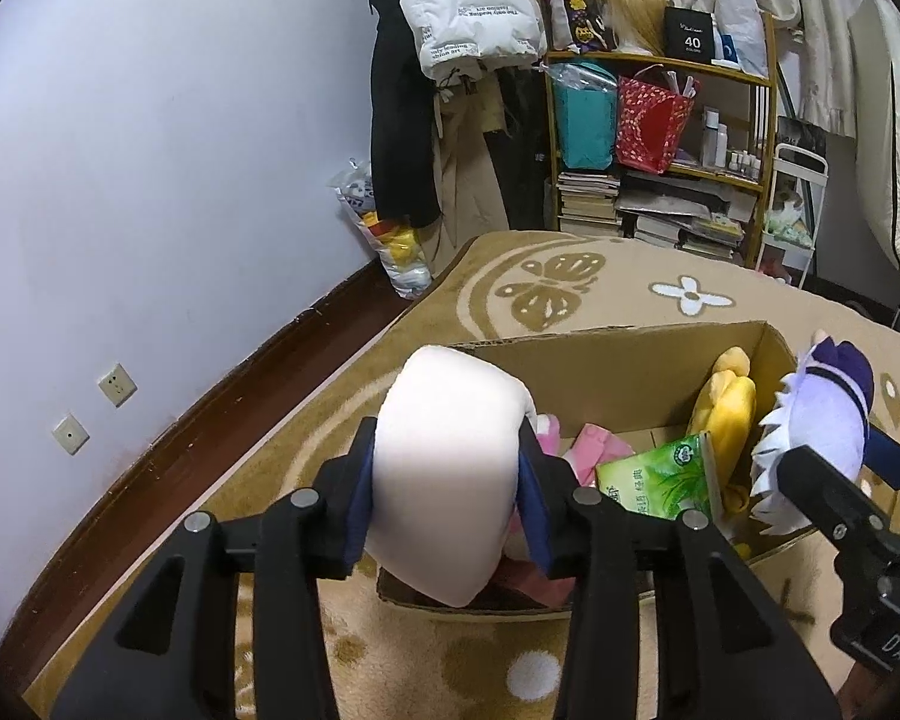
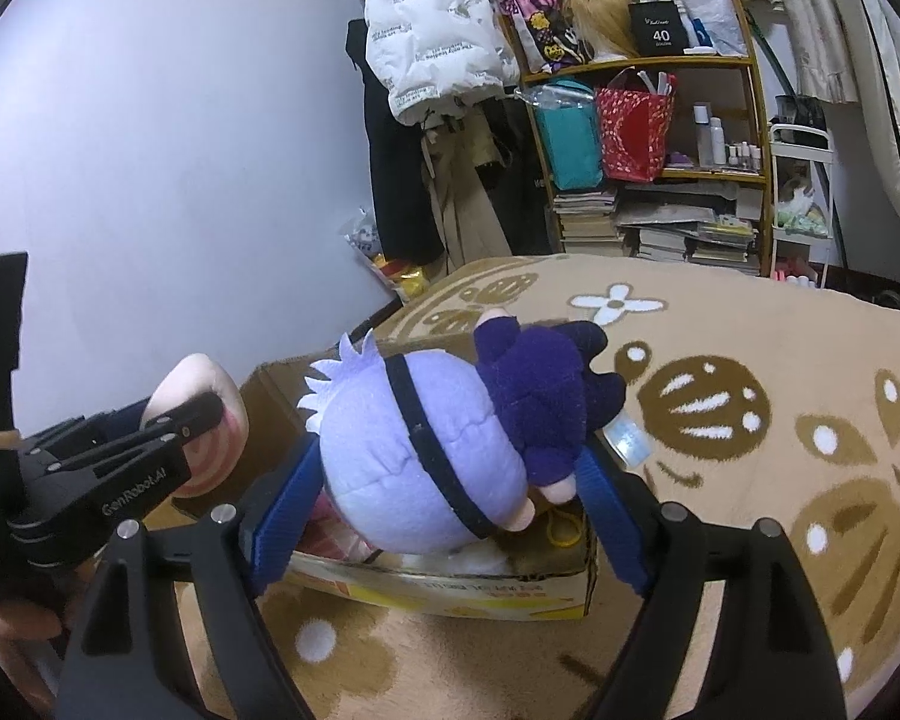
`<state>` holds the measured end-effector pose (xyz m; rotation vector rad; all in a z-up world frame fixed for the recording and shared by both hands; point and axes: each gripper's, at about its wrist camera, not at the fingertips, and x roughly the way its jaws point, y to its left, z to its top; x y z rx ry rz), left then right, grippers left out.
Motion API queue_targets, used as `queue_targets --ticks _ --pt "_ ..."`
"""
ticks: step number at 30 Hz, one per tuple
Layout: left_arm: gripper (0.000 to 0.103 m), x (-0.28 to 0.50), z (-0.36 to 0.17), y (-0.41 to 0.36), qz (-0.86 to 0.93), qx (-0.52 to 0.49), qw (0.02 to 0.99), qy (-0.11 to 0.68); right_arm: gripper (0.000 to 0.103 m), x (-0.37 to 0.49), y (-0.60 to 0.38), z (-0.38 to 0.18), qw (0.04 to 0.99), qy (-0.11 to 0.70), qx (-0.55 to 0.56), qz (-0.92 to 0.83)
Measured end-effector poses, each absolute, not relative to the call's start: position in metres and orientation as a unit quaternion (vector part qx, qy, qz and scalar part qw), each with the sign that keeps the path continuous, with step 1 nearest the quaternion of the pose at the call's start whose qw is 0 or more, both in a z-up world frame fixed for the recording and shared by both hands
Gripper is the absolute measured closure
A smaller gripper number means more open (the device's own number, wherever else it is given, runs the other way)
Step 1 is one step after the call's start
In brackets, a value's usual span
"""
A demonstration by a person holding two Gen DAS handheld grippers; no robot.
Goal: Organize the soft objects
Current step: 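Open both tools to drop the cushion and doll into the box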
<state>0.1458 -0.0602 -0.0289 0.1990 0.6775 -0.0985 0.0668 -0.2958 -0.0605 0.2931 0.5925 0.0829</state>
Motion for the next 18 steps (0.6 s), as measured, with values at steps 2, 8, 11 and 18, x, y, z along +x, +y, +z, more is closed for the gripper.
queue_targets --ticks 2,8,11,18 --pt "0.058 0.1456 -0.0285 -0.0599 -0.047 0.097 0.937 0.332 0.014 0.0687 -0.2947 -0.0632 0.943 0.299 0.143 0.043" --pt "0.055 0.1431 -0.0255 -0.0573 -0.05 0.095 0.939 0.327 0.013 0.0694 -0.2893 -0.0653 0.942 0.31 0.123 0.042" --pt "0.046 0.1387 -0.0216 -0.0589 -0.045 0.101 0.943 0.312 0.013 0.0688 -0.289 -0.0652 0.942 0.311 0.121 0.04" --pt "0.031 0.139 -0.0197 -0.0618 -0.042 0.107 0.943 0.311 0.012 0.0685 -0.2921 -0.0637 0.94 0.316 0.126 0.036"
